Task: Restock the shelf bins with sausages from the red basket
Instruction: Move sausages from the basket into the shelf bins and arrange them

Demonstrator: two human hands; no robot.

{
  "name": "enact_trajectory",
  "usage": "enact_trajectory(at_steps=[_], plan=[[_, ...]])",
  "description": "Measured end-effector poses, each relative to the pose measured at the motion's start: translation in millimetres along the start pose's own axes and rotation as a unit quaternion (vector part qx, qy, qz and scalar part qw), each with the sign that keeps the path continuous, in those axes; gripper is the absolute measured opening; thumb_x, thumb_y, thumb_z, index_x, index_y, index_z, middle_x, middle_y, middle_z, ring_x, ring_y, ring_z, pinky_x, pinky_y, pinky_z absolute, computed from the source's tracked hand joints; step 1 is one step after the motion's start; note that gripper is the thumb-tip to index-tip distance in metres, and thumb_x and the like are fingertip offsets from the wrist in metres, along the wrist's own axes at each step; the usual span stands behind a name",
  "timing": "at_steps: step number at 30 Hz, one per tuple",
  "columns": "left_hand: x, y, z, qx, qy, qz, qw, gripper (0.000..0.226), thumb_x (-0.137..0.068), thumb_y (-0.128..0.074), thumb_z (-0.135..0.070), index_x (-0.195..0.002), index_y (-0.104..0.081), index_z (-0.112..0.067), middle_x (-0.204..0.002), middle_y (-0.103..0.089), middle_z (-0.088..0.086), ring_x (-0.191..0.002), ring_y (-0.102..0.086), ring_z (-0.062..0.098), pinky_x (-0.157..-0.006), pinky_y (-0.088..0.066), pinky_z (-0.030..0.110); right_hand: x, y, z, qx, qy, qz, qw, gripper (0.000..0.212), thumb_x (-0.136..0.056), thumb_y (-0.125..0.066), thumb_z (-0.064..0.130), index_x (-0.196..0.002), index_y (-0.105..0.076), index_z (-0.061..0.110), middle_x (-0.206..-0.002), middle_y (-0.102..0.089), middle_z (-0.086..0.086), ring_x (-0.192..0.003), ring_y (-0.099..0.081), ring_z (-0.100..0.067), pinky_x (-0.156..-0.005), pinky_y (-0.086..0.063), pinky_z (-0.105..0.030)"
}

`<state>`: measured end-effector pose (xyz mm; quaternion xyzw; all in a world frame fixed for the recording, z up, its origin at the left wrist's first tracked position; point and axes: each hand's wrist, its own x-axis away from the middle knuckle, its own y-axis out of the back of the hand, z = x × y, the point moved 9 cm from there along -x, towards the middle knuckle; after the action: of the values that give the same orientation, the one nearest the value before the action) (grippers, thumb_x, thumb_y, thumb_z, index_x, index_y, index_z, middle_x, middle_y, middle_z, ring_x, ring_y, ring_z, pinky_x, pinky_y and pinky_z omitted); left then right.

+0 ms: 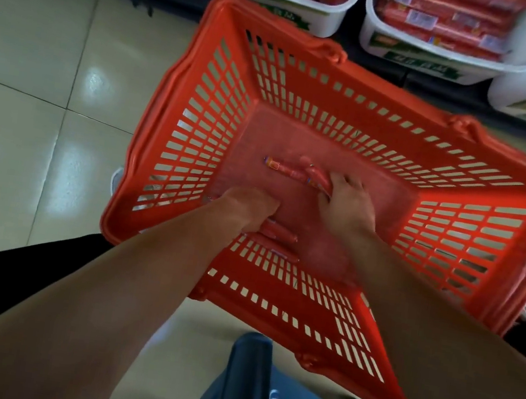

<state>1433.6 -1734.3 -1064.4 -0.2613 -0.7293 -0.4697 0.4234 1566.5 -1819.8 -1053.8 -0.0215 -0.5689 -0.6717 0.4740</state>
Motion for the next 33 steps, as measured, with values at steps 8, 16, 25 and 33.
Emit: enact_trajectory(at_steps=[8,16,25,33], plan=[[-1,-24,2,-0.003,0.007,0.050,0.999,0.054,-0.088,-0.070,-0.042,-0.135,-0.054,-0.020,-0.139,-0.048,0.006,-0.127,-0.047,0.026,-0.106,-0.040,0.041,-17,-22,13,0.131,0.047,0.055,0.989,0.054,-0.086,-0.067,0.022,-0.135,-0.046,0.027,-0.138,-0.042,-0.006,-0.126,-0.041,-0.032,-0.098,-0.044,-0.051],[3,-27,9,0.075,0.026,0.075,0.994,0.052,-0.085,-0.076,-0.030,-0.131,-0.052,-0.022,-0.129,-0.059,0.000,-0.111,-0.056,0.019,-0.094,-0.046,0.034,-4,-24,-21,0.113,-0.034,0.076,0.990,0.064,-0.083,-0.073,0.032,-0.134,-0.040,0.012,-0.132,-0.053,-0.014,-0.120,-0.054,-0.034,-0.089,-0.049,-0.045],[1,-51,4,0.104,0.044,0.115,0.987,0.032,-0.087,-0.073,-0.030,-0.118,-0.064,-0.026,-0.102,-0.066,-0.004,-0.092,-0.063,0.015,-0.085,-0.054,0.033,18,-2,-58,0.057,-0.104,0.038,0.992,0.055,-0.076,-0.071,0.047,-0.121,-0.057,0.017,-0.115,-0.067,-0.012,-0.105,-0.065,-0.037,-0.084,-0.052,-0.042],[12,-61,-2,0.145,0.043,0.114,0.982,0.028,-0.091,-0.067,-0.030,-0.117,-0.058,-0.028,-0.103,-0.063,-0.004,-0.093,-0.060,0.014,-0.088,-0.052,0.034,28,-7,-64,-0.079,-0.166,0.061,0.981,0.056,-0.080,-0.071,0.039,-0.128,-0.055,0.015,-0.119,-0.066,-0.013,-0.109,-0.062,-0.036,-0.088,-0.048,-0.038]])
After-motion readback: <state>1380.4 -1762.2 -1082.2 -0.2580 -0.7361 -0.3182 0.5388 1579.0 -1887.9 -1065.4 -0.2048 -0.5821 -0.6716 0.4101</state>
